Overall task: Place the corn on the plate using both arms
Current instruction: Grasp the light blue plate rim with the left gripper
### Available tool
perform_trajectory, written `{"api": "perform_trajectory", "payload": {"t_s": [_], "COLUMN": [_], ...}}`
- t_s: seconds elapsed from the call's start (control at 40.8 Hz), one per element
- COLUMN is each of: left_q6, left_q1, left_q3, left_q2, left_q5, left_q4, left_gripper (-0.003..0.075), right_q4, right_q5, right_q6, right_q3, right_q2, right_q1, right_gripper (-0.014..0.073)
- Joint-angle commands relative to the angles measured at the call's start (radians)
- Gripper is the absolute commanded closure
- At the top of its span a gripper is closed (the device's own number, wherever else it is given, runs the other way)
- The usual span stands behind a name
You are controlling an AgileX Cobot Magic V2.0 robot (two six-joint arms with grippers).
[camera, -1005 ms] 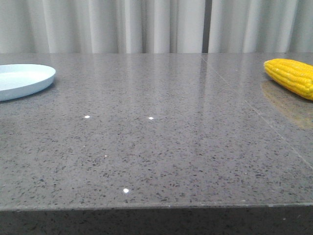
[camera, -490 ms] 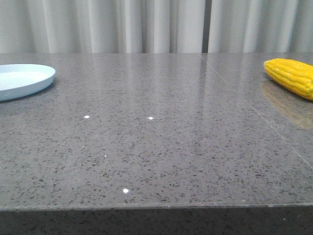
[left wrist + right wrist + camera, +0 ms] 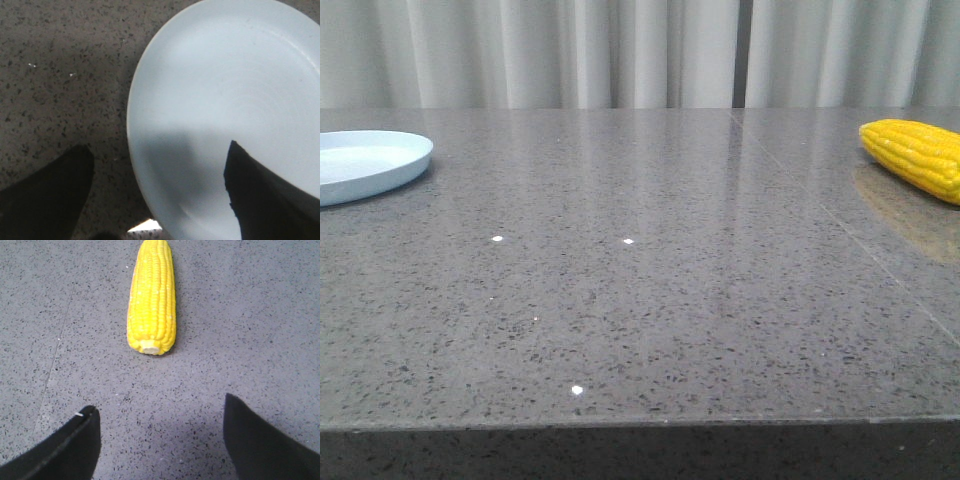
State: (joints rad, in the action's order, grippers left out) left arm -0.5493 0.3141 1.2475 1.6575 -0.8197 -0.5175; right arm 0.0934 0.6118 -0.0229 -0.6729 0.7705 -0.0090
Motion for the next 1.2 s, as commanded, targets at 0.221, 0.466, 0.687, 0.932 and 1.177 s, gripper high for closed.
{"api": "perform_trajectory", "payload": {"t_s": [0.221,0.466,0.687,0.932,1.177], "left_q6": [-0.027,-0.027,-0.027,-0.027,-0.027], "left_q1": [-0.001,-0.001,-0.017,-0.142,-0.329], "left_q3": [0.061,0.061,0.062,0.085,0.102], "left_q2": [0.04,0.04,0.012,-0.045,-0.054], "left_q5": [0.041,0.043,0.043,0.034,0.033], "left_q4": [-0.042,-0.043,-0.074,-0.08,-0.116], "left_gripper": [0.039,0.0738,0.0741,0.0741,0.0741], "right_q4": [0.001,0.001,0.001,0.001,0.001], "right_q5": [-0.073,-0.073,-0.073,-0.073,-0.073], "right_q6": [-0.006,-0.006,-0.006,-0.006,-0.006], "right_q3": [-0.03,-0.03,-0.03,-0.03,-0.03], "right_q2": [0.0,0.0,0.0,0.0,0.0], "right_q1": [-0.001,-0.001,-0.001,-0.001,-0.001], "right_gripper": [0.0053,0.0053,0.0053,0.0053,0.0053]}}
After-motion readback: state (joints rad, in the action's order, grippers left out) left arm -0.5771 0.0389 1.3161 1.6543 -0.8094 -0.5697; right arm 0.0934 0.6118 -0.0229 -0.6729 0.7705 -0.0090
